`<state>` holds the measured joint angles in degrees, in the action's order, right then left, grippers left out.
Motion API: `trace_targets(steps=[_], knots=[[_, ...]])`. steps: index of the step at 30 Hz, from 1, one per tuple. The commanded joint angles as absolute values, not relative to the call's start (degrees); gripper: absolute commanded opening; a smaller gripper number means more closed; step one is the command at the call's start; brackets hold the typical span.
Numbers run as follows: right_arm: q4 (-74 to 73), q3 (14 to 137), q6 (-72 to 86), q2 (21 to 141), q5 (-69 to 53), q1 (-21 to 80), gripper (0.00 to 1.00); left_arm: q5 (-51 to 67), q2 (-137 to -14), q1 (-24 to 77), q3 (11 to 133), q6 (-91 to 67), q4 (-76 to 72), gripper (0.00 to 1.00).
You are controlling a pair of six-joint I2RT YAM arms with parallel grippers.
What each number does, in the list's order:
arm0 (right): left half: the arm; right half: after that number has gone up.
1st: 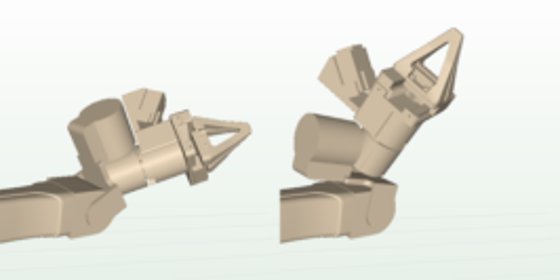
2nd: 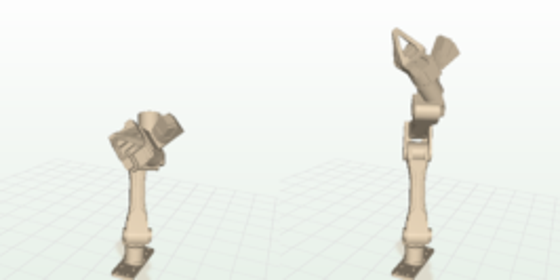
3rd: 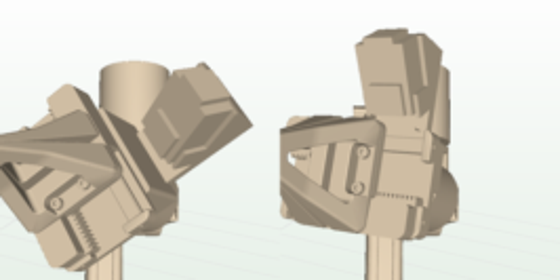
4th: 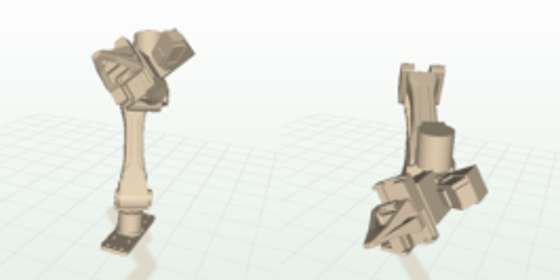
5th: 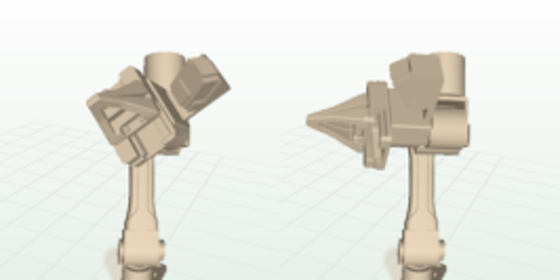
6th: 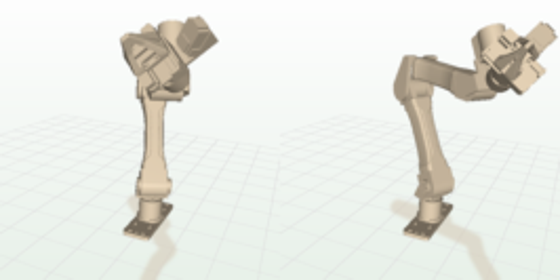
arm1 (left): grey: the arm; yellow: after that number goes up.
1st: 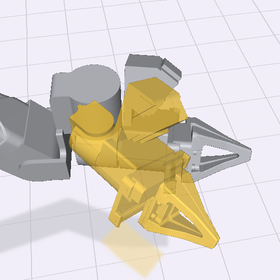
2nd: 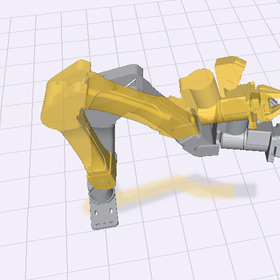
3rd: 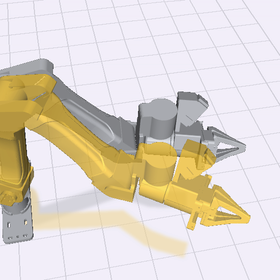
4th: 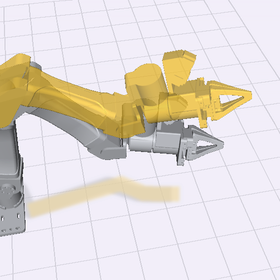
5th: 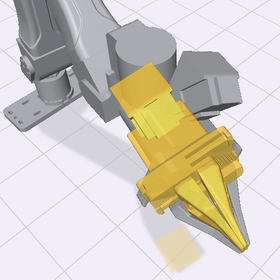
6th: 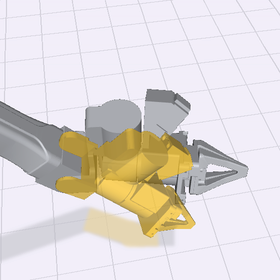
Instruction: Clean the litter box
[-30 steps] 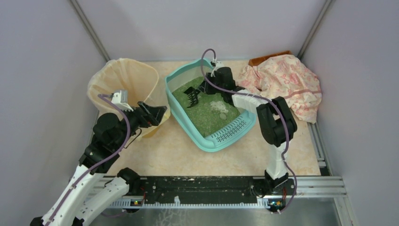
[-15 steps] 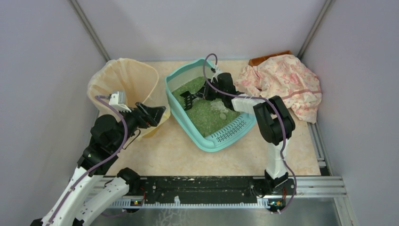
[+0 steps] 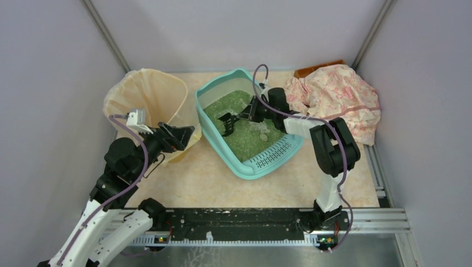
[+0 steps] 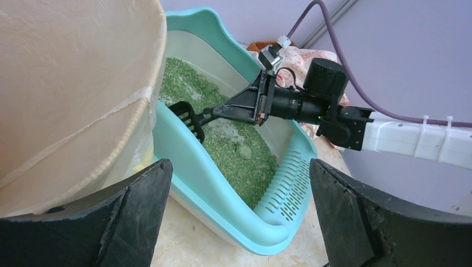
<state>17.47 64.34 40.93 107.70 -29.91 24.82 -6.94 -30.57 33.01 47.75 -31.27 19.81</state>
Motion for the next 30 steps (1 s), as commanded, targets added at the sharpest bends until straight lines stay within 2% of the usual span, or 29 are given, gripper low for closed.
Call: trace_targets(steps=[1, 17, 30], knots=[[20.5, 63.1, 42.6, 100.7, -33.8, 22.6, 0.0, -6.6, -30.1, 33.1, 47.3, -30.6, 20.2, 0.98], [21.7, 59.2, 45.7, 91.7, -35.4, 14.4, 0.0, -5.3, -31.3, 33.1, 47.0, -30.9, 18.9, 0.98], [43.3, 46.0, 57.7, 88.4, -48.5, 4.4, 0.0, -4.1, -32.0, 33.1, 46.9, -31.2, 17.8, 0.97]])
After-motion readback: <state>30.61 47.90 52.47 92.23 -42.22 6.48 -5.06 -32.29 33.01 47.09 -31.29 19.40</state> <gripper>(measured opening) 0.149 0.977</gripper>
